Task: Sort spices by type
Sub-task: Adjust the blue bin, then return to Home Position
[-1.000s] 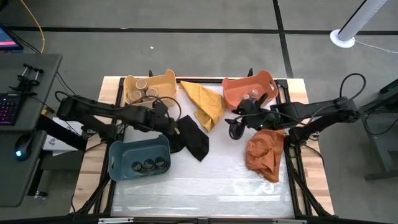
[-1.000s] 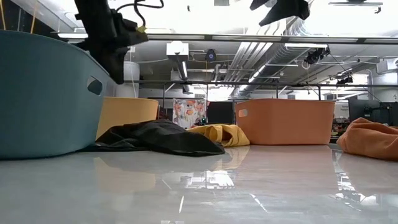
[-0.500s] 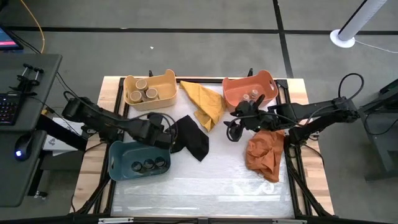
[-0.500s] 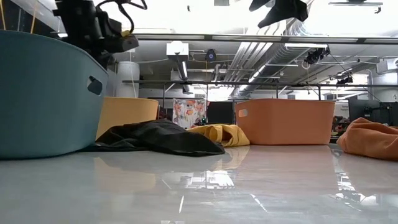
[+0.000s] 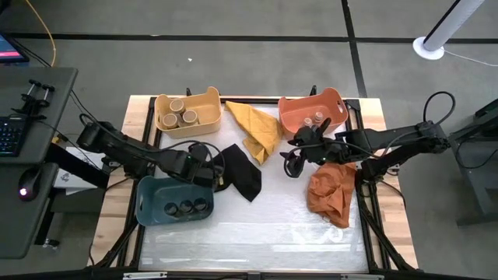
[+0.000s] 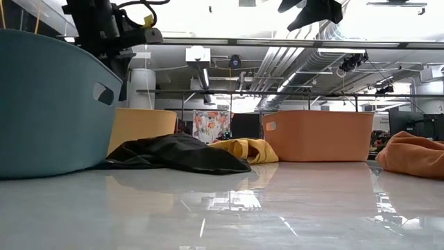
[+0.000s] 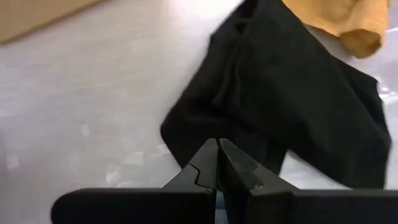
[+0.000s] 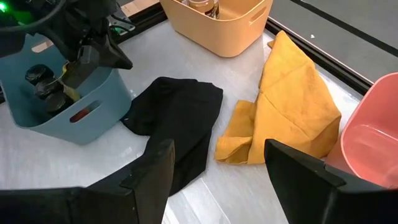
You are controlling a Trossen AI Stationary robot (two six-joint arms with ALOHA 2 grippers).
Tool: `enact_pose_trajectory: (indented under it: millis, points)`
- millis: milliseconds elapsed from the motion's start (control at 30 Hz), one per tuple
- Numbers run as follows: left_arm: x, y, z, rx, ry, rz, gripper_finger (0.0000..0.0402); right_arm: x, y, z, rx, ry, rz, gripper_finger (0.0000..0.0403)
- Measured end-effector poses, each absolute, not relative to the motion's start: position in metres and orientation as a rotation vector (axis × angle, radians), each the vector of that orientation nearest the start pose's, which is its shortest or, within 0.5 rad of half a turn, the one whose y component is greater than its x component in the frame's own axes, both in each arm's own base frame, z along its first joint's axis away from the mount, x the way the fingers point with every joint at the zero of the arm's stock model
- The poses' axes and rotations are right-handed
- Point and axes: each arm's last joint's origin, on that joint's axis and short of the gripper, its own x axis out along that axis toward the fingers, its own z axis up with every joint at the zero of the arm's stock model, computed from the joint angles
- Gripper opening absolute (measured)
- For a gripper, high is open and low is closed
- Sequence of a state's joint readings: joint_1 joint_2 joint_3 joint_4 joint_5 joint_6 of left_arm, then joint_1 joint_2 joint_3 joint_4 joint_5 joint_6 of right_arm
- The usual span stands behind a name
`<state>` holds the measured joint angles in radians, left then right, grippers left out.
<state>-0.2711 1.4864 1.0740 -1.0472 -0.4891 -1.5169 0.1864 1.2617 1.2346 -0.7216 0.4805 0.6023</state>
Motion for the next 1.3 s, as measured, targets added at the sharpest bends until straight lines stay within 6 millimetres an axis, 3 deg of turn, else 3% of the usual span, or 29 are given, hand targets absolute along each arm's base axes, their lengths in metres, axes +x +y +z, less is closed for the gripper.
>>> enact_pose_trajectory:
  millis: [233,467,600,733,867,1033,1300]
  points:
    - [0.249,-0.070,0.230,-0.790,0.884,1.039,0.0000,0.253,0.034,0.345,0.327,0.596,-0.479,0.0245]
    - [0.252,-0.087,0.239,-0.833,0.811,0.897,0.0000,0.253,0.034,0.345,0.319,0.598,-0.477,0.0245]
    - [0.254,-0.068,0.268,-0.704,0.715,0.720,0.0000,0.253,0.034,0.345,0.319,0.597,-0.477,0.0245]
    - [0.252,-0.033,0.300,-0.490,0.597,0.576,0.0000,0.253,0.034,0.345,0.333,0.594,-0.482,0.0245]
    - [0.240,0.006,0.308,-0.372,0.482,0.431,0.0000,0.253,0.034,0.345,0.368,0.586,-0.493,0.0245]
    - [0.212,0.024,0.291,-0.387,0.204,0.247,0.0000,0.253,0.034,0.345,0.423,0.571,-0.512,0.0245]
    - [0.153,0.010,0.223,-0.515,-0.131,0.081,0.0000,0.253,0.033,0.345,0.512,0.539,-0.555,0.0245]
